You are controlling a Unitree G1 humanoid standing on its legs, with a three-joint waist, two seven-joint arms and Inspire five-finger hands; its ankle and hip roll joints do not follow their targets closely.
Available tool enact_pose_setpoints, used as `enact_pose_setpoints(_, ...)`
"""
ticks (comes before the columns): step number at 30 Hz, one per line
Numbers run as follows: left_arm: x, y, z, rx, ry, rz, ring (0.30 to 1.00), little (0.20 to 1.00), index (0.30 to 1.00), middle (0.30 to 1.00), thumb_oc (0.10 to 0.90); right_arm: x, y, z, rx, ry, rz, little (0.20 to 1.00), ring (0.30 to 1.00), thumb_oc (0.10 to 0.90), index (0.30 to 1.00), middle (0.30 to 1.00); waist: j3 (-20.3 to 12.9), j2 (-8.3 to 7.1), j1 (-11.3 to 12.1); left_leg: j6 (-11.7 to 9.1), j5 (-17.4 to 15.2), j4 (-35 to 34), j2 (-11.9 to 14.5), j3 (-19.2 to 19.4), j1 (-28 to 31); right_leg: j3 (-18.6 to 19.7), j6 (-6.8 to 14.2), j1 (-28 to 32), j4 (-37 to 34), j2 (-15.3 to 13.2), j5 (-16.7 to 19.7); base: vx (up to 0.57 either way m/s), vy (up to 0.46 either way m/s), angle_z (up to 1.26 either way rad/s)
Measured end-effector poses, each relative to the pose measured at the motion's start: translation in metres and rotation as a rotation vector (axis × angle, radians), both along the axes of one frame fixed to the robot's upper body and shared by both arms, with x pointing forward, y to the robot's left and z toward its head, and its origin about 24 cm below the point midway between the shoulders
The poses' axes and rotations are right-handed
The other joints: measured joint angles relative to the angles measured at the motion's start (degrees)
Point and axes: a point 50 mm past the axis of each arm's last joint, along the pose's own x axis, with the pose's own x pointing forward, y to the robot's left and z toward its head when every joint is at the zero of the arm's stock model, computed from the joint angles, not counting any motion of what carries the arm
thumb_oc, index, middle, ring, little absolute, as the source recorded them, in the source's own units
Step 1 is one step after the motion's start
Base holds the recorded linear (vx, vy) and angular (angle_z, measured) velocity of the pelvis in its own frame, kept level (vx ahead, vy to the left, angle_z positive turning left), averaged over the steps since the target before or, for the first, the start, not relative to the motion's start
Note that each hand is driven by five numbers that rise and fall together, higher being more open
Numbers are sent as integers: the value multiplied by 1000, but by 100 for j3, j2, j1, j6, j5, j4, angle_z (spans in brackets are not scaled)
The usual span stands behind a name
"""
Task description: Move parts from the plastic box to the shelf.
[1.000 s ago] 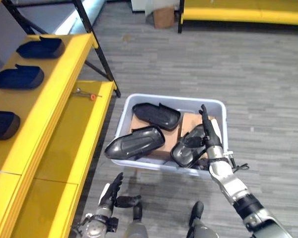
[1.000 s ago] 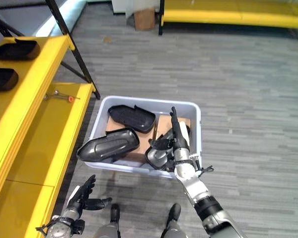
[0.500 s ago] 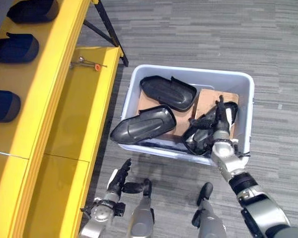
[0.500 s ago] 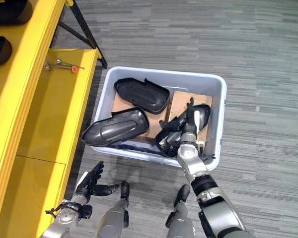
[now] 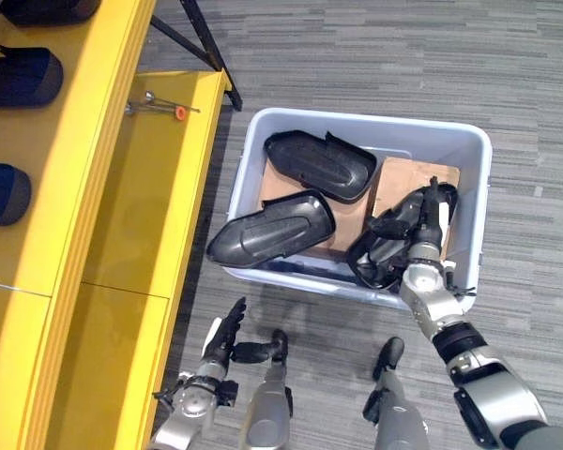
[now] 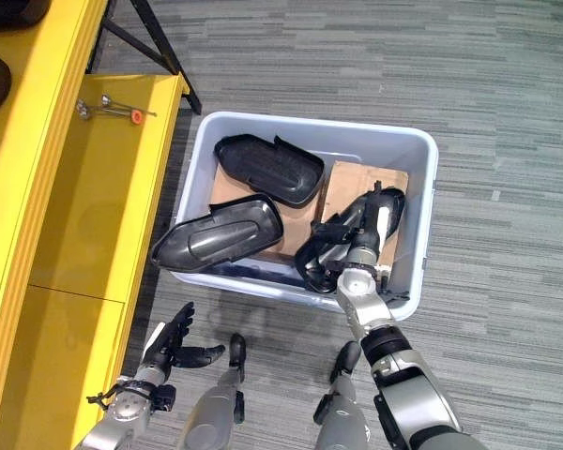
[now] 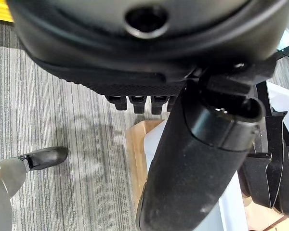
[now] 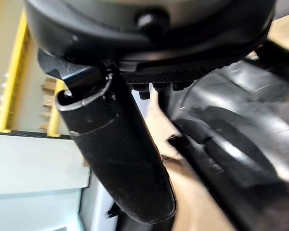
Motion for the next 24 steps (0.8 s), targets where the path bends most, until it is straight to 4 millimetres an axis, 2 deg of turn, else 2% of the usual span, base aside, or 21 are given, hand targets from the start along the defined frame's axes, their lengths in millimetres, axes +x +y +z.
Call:
enact_pose_setpoints(5,2,-1,1,2,-3,-5,1000,1000,1000,1000,900,2,-4,-16,156,62,-50,1000,1000,900,1000,1000,85,10,17,0,1,0,-1,0,-19,-2,1,-15,0,-2,-1,0,0,0)
enact_pose_setpoints(12,8,-4,3,4,-14,-19,1000,1000,1000,1000,900,13,-7,-3,375,-4,-100,1000,1000,900,1000,1000,87,15,41,-6,38,0,-5,-34,-96,-13,-3,-73,-1,-12,0,0,0,0)
enact_pose_setpoints(16,7,-8,-4,13,17,-36,1000,1000,1000,1000,900,21,-15,13,524,-75,-150,1000,1000,900,1000,1000,127,99,88,13,80,0,-33,-51,-144,-18,-14,-120,-2,-39,27,0,0,0)
enact_pose_setpoints(21,10,-13,1,-12,-5,-47,1000,1000,1000,1000,900,24,-34,31,498,-132,-152,1000,1000,900,1000,1000,176,229,140,26,159,0,-74,-156,-304,-93,-12,-205,-1,-82,85,2,-10,9)
enact_pose_setpoints(24,10,-13,1,-30,-3,-40,1000,1000,1000,1000,900,28,-49,37,450,-106,-152,1000,1000,900,1000,1000,182,243,190,31,186,0,-85,-174,-317,-111,-17,-205,-2,-87,92,4,-9,4)
